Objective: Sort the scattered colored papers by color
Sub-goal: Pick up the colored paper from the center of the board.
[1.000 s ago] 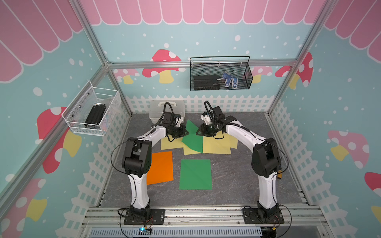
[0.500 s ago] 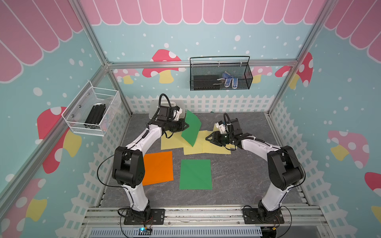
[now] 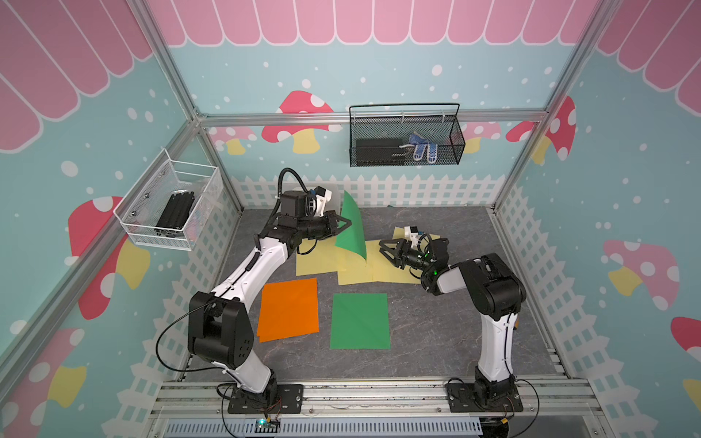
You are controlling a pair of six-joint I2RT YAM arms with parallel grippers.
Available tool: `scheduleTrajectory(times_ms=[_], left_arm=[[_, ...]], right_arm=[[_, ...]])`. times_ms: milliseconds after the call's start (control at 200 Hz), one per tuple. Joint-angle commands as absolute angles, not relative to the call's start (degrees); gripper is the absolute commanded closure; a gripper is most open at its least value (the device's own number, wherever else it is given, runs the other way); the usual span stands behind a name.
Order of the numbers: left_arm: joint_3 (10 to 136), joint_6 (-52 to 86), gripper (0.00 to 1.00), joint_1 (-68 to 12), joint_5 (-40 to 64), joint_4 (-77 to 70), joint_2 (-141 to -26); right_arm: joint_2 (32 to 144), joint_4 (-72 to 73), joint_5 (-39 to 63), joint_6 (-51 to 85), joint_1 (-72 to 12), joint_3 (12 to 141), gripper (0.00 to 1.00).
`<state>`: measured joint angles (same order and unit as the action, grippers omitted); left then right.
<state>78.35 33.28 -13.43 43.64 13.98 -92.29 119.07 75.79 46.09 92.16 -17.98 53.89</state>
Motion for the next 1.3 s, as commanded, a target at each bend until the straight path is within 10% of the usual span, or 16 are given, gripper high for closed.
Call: scheduleTrajectory(times_ms=[0, 1296], left_arm=[[76.1, 37.9, 1.0, -13.3, 47.0, 7.6, -89.8], [75.5, 49.8, 1.0, -12.7, 50.6, -7.7, -83.7]], right_arm=[[118.7, 85.5, 46.3, 96.7, -17.8, 56.7, 0.46], [118.5, 85.6, 45.7, 103.8, -21.7, 70.2, 0.46]])
